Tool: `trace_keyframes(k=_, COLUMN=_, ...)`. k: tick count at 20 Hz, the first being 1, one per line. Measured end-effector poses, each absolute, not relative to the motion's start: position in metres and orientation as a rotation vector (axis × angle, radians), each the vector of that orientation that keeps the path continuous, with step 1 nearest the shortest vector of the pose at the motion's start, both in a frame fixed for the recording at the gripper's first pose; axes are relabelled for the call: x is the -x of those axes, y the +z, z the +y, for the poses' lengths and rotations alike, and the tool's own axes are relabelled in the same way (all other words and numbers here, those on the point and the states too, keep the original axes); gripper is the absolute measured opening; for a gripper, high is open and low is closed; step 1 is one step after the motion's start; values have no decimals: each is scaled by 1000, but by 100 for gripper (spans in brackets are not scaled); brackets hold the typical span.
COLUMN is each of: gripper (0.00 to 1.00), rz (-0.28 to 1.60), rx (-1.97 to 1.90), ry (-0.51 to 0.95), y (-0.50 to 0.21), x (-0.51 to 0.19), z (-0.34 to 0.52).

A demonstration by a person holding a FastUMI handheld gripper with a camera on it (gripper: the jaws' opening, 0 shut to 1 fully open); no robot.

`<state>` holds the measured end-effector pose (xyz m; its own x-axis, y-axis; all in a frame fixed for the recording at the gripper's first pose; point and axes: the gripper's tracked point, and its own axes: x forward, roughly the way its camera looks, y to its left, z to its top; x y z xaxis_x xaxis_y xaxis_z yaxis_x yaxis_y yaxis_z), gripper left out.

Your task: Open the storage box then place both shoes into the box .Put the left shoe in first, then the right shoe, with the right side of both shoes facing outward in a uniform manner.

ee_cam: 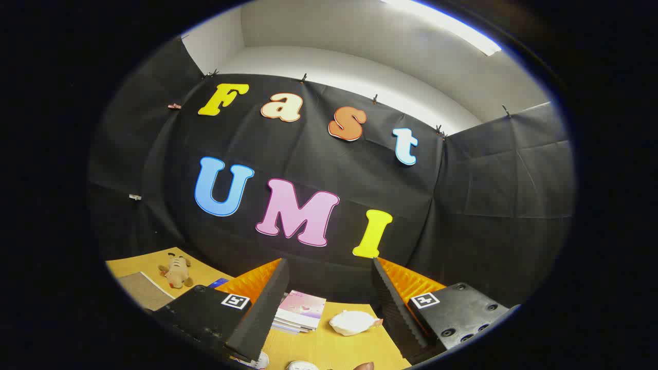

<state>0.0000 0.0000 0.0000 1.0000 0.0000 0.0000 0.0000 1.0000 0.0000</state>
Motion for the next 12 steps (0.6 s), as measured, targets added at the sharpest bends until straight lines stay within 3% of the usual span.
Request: trace_keyframes(k=12, gripper=97, rz=5, rx=-45, ry=9, y=-8, x=-13, z=3)
